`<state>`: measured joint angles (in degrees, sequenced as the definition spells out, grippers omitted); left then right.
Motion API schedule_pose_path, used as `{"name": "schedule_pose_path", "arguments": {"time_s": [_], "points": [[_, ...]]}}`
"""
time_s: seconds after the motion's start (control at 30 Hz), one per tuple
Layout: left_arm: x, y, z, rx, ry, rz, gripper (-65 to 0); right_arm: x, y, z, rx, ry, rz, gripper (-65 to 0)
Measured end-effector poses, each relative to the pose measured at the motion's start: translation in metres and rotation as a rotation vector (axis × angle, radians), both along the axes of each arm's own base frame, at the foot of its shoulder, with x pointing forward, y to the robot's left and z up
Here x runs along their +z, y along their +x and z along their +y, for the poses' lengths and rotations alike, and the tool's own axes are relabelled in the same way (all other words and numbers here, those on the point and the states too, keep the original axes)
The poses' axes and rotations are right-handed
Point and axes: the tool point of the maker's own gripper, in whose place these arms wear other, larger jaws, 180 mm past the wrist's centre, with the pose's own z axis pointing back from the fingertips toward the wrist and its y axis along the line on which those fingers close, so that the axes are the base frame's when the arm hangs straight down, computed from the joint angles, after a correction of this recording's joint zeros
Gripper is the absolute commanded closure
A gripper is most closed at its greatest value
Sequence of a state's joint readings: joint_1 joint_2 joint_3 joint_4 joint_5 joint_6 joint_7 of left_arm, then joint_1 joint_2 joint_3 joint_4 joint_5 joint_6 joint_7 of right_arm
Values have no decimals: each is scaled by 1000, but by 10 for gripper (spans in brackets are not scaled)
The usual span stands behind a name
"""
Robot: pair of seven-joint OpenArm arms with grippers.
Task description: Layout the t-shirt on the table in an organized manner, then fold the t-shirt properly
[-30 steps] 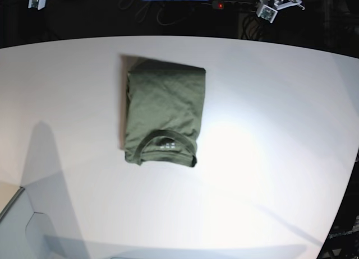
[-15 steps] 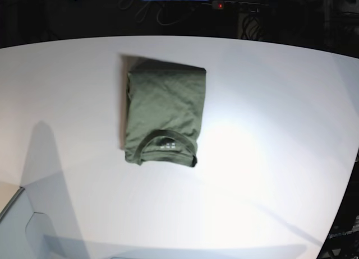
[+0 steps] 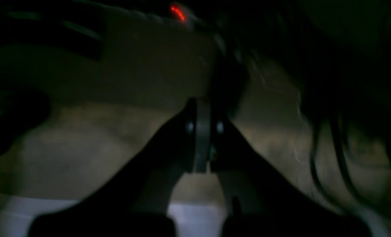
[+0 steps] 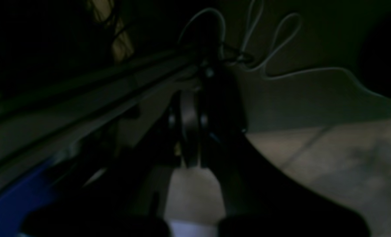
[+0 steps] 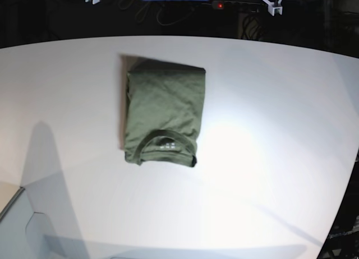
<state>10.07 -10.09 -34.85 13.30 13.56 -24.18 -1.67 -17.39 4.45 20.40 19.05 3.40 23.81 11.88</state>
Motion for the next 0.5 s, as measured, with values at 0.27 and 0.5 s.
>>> {"name": "schedule_pose_path", "arguments": {"time_s": [0.27,0.5], "points": [[-12,36,-11,-139,196,-15,0,-8,4,-35,323,-380,15,0],[-15,38,-30,-140,171,-7,0,5,10,-71,511,-667,52,0]]}}
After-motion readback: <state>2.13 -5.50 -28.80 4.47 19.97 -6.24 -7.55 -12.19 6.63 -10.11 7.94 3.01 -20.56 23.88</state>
